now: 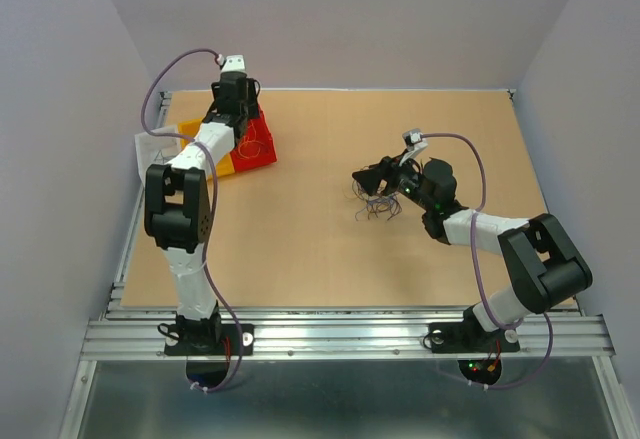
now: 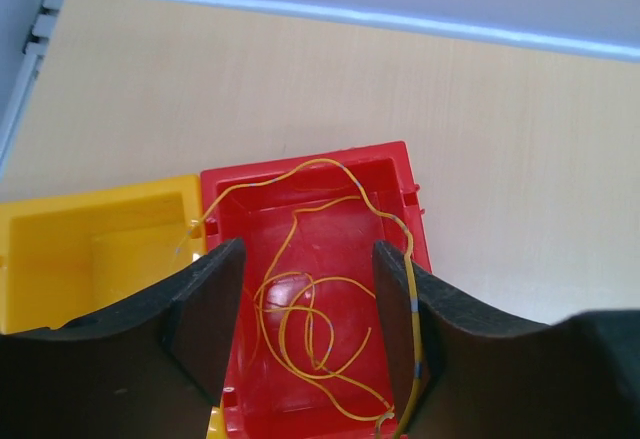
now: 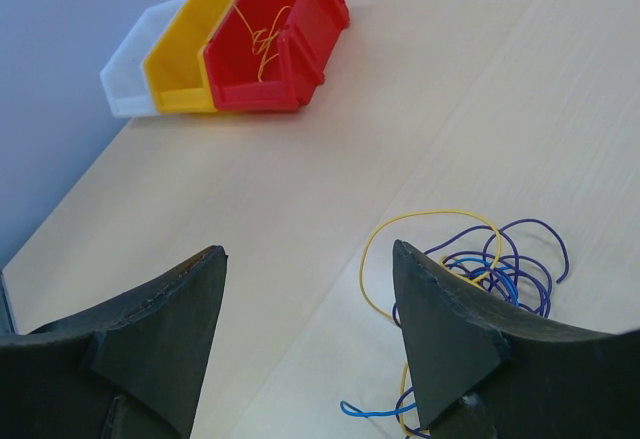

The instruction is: Untangle the cables

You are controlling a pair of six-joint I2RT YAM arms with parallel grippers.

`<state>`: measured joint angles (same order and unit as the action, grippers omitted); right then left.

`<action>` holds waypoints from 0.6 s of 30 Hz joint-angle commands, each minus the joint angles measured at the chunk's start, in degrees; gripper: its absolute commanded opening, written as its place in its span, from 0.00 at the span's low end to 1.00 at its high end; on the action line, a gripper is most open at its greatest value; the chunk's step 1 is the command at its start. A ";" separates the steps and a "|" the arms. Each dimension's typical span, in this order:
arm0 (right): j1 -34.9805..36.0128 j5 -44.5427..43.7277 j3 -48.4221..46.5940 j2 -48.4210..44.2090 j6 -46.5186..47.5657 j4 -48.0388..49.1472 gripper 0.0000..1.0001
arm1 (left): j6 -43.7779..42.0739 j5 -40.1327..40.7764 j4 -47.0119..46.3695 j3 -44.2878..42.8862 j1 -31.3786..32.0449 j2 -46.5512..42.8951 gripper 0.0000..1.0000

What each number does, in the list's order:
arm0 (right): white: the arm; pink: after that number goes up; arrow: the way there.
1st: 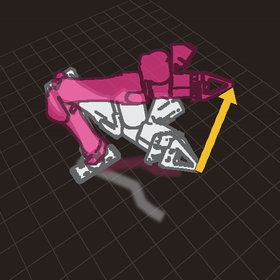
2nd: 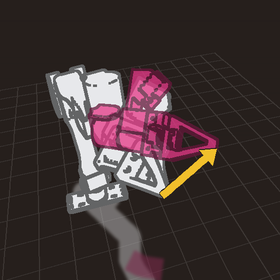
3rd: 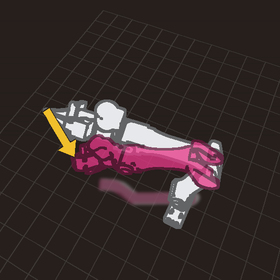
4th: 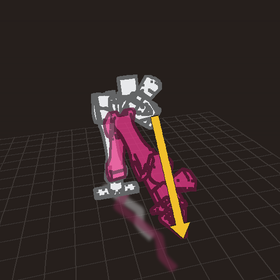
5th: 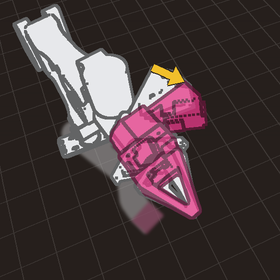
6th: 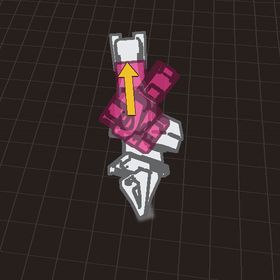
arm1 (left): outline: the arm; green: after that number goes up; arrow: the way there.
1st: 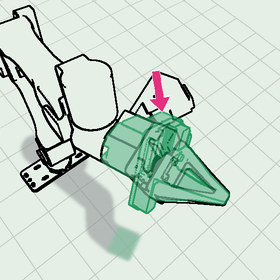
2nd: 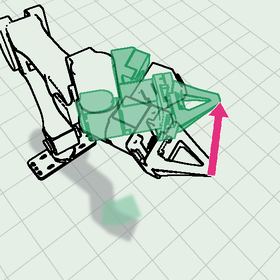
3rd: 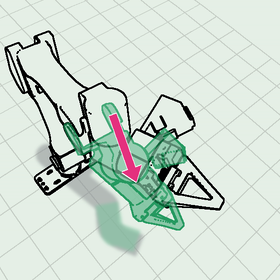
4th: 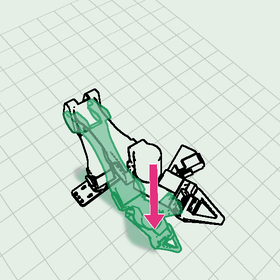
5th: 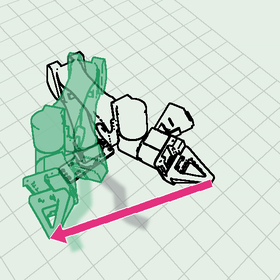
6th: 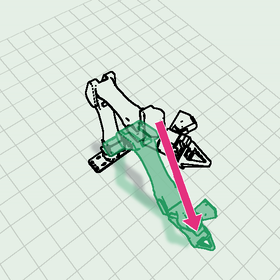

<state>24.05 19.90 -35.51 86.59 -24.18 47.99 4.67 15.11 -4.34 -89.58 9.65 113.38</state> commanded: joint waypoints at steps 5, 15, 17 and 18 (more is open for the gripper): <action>0.12 -0.30 0.70 -1.25 0.72 1.23 0.73 | -6.68 0.98 -0.32 1.25 0.02 -9.32 0.70; 0.12 -0.04 0.79 -1.33 0.72 0.79 0.73 | -9.23 1.49 3.55 -2.88 -0.07 -5.72 0.74; 0.12 0.05 0.53 -1.07 0.54 0.62 0.73 | -11.68 0.02 3.63 -1.66 -0.68 -7.29 0.73; 0.12 0.14 0.35 -1.07 0.37 0.36 0.73 | -12.83 -1.13 3.55 -0.78 -0.68 -8.17 0.73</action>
<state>24.05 19.92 -35.51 86.59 -24.21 47.92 -3.77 15.07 -0.64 -89.73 9.54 108.18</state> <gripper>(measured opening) 0.727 0.737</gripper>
